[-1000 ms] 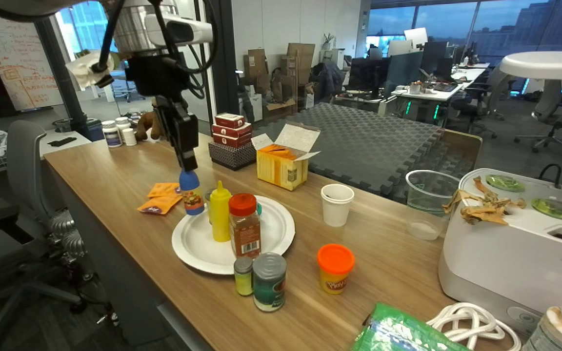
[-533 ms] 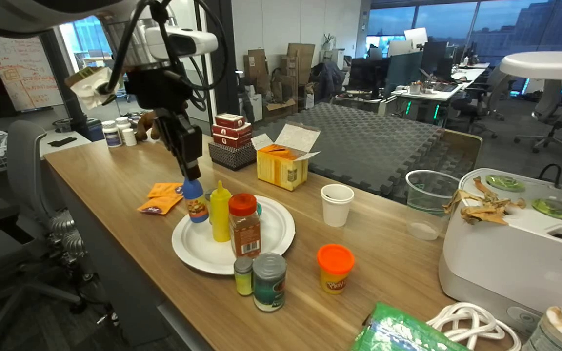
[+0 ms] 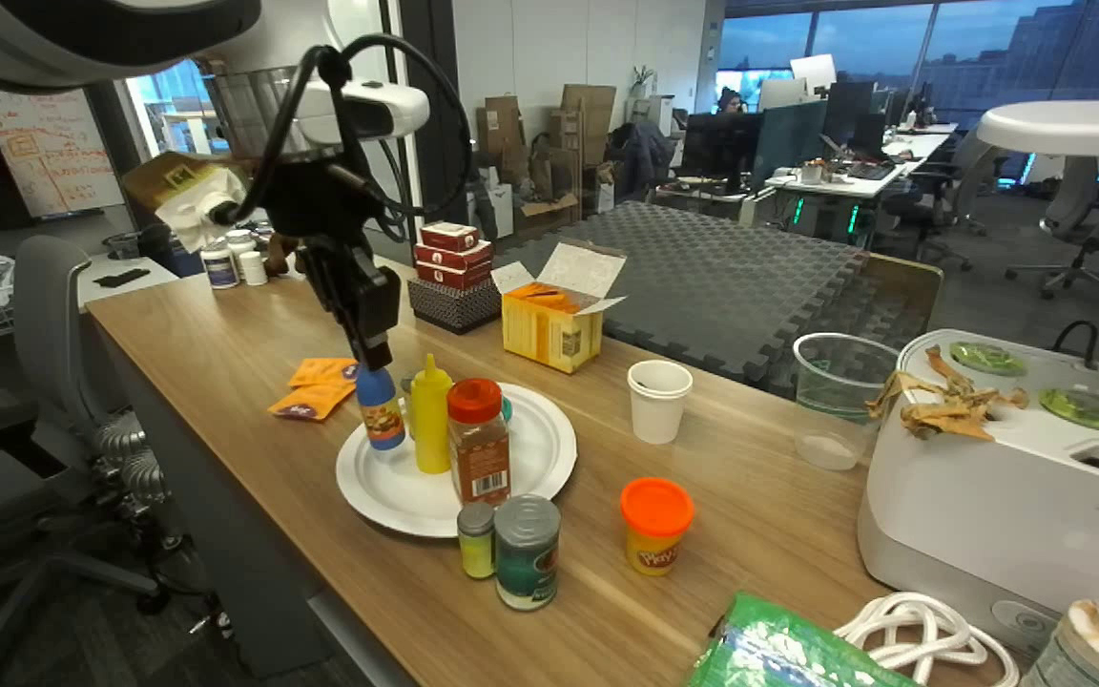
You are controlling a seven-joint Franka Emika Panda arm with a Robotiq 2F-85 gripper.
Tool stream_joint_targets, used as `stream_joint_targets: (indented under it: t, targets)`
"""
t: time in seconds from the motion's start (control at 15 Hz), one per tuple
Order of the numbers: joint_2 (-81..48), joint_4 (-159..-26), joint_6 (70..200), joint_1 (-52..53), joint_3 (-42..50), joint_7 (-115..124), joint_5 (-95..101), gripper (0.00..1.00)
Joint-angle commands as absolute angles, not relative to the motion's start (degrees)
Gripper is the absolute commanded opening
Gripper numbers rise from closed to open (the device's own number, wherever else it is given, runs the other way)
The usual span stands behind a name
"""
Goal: Put the containers and strawberry plush toy on the white plate
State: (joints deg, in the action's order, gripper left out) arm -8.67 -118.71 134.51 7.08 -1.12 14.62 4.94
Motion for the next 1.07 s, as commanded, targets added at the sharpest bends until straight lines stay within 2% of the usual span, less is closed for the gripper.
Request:
stream_joint_targets:
  t: [0.0, 1.0]
  targets:
    - [-7.0, -120.7, 136.4, 5.9, -2.0, 11.3, 2.9, 0.11]
    - [-9.5, -119.6, 136.3, 5.0, -1.7, 7.7, 2.0, 0.12]
